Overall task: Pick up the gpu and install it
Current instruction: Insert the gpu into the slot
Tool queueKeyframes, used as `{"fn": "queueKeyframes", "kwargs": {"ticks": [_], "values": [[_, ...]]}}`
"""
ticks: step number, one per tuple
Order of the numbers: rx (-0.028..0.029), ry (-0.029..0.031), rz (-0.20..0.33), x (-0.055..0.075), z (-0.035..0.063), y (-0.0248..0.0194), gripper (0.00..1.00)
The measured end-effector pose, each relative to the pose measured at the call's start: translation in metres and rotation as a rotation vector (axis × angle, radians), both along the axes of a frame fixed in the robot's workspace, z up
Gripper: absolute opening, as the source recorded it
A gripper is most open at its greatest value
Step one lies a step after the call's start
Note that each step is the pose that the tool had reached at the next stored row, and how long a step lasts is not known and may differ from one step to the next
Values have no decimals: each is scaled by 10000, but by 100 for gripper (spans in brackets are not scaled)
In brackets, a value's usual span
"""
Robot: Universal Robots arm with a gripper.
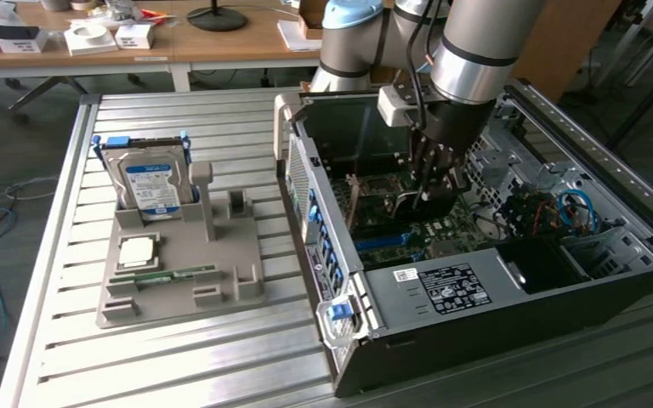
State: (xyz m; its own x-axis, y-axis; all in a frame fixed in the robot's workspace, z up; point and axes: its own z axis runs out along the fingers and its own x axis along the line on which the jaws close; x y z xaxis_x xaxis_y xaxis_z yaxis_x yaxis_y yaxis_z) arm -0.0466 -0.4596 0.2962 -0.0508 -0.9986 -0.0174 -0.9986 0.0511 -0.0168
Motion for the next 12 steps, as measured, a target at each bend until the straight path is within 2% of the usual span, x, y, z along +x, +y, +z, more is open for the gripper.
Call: {"fn": "queueKeyframes", "kwargs": {"ticks": [12], "values": [[0,0,-1,-12,-6,1,26]]}}
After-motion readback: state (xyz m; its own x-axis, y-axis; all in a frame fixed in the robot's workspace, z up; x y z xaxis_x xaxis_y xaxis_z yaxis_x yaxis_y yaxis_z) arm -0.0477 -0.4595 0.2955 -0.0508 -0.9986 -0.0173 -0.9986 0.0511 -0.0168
